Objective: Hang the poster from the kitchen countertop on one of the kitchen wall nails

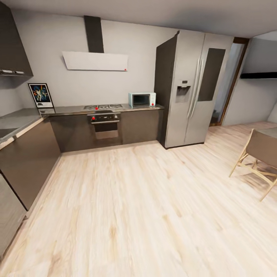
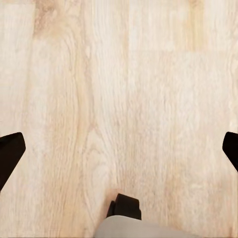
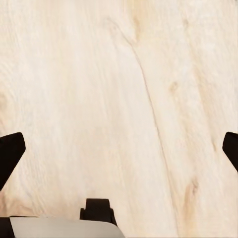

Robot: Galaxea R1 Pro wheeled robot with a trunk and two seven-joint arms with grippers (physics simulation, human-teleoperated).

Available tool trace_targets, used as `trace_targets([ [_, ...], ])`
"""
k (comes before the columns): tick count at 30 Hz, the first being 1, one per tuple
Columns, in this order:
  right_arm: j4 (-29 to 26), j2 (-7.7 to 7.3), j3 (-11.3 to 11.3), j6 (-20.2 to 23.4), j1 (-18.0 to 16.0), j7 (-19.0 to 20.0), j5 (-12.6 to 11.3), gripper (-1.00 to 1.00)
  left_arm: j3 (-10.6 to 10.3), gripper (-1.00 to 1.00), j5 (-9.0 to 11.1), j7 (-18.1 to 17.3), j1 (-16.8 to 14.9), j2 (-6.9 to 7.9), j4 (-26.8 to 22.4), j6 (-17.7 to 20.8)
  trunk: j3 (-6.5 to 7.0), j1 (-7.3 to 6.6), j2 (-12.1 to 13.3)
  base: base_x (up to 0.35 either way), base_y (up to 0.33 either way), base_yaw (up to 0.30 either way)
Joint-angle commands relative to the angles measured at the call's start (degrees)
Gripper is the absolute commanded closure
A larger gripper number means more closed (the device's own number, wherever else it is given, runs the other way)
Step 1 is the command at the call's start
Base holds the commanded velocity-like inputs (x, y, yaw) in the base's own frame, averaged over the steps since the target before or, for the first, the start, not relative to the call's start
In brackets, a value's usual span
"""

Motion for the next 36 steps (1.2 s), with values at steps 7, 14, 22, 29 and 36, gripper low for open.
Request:
trace_targets([
  [7,0.04,-0.07,0.4,0.0,-0.04,-0.16,0.05,-1.0,0.17,-1.0,0.01,-0.05,0.01,-0.06,-0.09,0.0,-0.23,0.04,-0.02,0.339,0.0,0.233],
  [14,0.25,-0.22,0.59,0.04,-0.02,0.15,0.05,-1.0,0.17,-1.0,0.01,-0.05,0.01,-0.06,-0.09,0.0,-0.26,0.04,-0.02,0.339,0.0,0.034],
  [22,0.26,-0.22,0.62,0.0,-0.03,0.12,0.05,-1.0,0.17,-1.0,0.01,-0.05,0.01,-0.06,-0.09,0.0,-0.26,0.04,-0.02,0.339,0.0,0.004],
  [29,0.23,-0.15,0.54,-0.02,-0.03,-0.1,0.05,-1.0,0.17,-1.0,0.01,-0.05,0.01,-0.06,-0.09,-0.02,-0.26,0.04,-0.02,0.339,0.0,0.148],
  [36,0.15,-0.13,0.53,-0.08,-0.04,-0.23,0.05,-1.0,0.17,-1.0,0.01,-0.05,0.01,-0.06,-0.09,-0.08,-0.26,0.04,-0.02,0.34,0.0,0.274],
])
